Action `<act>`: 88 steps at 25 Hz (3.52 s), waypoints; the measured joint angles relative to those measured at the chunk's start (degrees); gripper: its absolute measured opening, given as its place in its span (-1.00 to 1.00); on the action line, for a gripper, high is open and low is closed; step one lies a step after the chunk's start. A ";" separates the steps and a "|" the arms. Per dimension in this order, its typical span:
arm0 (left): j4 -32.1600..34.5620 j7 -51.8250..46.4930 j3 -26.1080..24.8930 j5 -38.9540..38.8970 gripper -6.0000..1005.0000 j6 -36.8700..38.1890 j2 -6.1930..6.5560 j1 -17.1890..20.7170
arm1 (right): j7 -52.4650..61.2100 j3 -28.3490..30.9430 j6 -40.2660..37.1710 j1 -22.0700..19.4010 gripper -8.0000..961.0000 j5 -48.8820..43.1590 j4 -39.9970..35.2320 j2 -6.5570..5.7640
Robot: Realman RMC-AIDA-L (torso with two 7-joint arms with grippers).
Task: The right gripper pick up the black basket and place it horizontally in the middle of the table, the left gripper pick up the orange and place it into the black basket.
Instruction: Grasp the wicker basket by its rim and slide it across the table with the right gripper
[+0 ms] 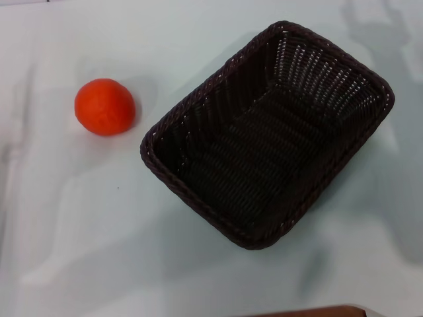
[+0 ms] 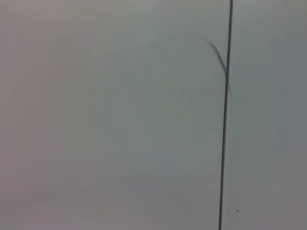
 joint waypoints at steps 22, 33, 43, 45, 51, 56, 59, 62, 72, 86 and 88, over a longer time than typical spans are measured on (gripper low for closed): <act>-0.37 0.00 -1.49 0.00 0.78 -0.51 0.06 0.22 | 36.62 -14.68 -1.94 1.55 0.55 -6.83 -22.08 -0.93; -0.33 0.00 -1.56 0.00 0.77 -0.01 0.16 -0.12 | 95.81 -38.23 3.72 4.47 0.55 -34.56 -65.55 -2.92; -0.14 0.01 -2.94 0.00 0.78 -0.31 0.13 0.30 | 113.67 -42.34 14.34 18.64 0.55 -69.94 -75.02 -3.60; -0.12 0.00 -2.94 0.00 0.78 -0.38 0.08 0.40 | 114.32 -44.74 13.28 19.11 0.55 -70.66 -74.37 -3.39; 0.00 -0.09 -2.91 0.00 0.78 -0.82 -0.01 0.70 | 114.98 -49.63 10.70 19.40 0.55 -70.45 -71.81 -2.30; 0.04 -0.24 -2.90 -0.05 0.77 -1.47 -0.10 0.95 | 116.71 -54.33 7.08 19.10 0.55 -70.93 -70.52 -0.97; 0.04 -0.25 -2.90 -0.07 0.77 -1.51 -0.10 0.96 | 118.13 -57.53 4.14 18.47 0.54 -70.97 -69.95 -0.71; 0.17 -0.26 -2.71 -0.09 0.77 -1.58 -0.10 1.08 | 118.97 -60.94 -0.32 18.17 0.53 -71.00 -66.86 -0.71; 1.44 -0.26 -2.89 -0.09 0.77 -1.96 -0.10 1.20 | 117.98 -62.31 -6.06 18.08 0.21 -69.02 -62.00 -0.60; 1.44 -0.26 -2.65 -0.09 0.77 -2.78 -0.10 1.00 | 118.79 -60.51 -4.58 16.54 -0.54 -65.51 -62.29 -0.62; 1.47 -0.26 -2.78 -0.09 0.77 -3.72 -0.10 1.16 | 119.56 -58.97 -2.88 15.32 -0.55 -62.80 -63.29 -0.66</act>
